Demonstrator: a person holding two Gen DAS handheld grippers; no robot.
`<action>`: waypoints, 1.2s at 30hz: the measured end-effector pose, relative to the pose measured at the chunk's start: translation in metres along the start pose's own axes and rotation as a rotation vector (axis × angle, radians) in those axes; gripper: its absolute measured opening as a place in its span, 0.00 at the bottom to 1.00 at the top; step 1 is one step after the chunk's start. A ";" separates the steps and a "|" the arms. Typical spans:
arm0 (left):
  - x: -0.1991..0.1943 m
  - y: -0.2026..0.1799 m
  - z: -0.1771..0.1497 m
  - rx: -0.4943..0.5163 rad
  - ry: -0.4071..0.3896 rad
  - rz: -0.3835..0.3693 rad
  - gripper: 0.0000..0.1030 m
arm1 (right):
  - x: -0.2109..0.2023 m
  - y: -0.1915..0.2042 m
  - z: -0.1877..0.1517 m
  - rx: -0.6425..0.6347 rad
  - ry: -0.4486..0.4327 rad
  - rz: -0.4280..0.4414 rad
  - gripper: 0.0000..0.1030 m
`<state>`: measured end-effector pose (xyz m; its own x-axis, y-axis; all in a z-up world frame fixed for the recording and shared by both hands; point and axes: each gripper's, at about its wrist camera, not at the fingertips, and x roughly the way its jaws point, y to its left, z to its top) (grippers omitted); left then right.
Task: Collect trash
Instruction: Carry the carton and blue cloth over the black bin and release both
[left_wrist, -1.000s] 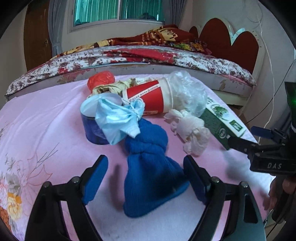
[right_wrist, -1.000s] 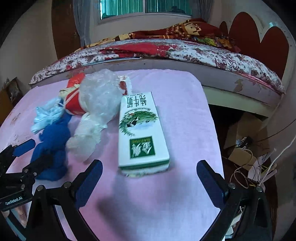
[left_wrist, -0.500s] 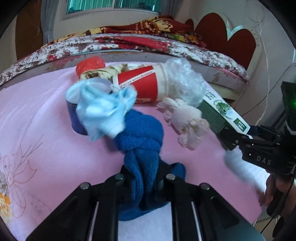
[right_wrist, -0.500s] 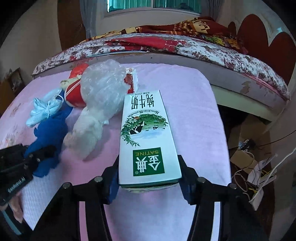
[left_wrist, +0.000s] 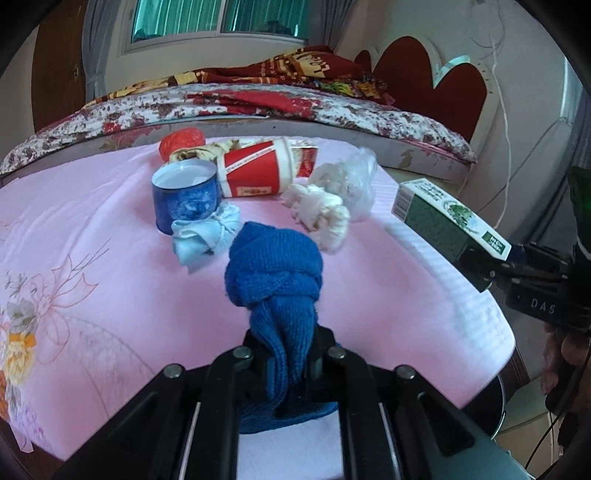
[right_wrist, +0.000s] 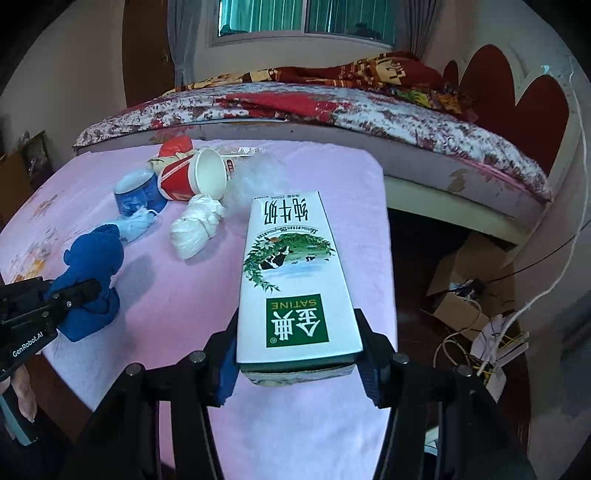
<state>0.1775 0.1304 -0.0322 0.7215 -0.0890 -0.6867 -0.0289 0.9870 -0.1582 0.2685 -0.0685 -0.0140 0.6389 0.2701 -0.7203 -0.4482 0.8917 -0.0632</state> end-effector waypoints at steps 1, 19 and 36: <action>-0.005 -0.004 -0.003 0.007 -0.003 -0.004 0.10 | -0.008 -0.001 -0.003 -0.001 -0.007 -0.006 0.54; -0.051 -0.067 -0.023 0.107 -0.069 -0.094 0.10 | -0.115 -0.050 -0.073 0.104 -0.065 -0.104 0.54; -0.067 -0.146 -0.052 0.220 -0.059 -0.219 0.10 | -0.177 -0.095 -0.149 0.234 -0.065 -0.207 0.54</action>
<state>0.0976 -0.0147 0.0002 0.7334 -0.3007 -0.6097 0.2771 0.9512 -0.1358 0.1051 -0.2554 0.0167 0.7437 0.0897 -0.6625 -0.1533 0.9874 -0.0384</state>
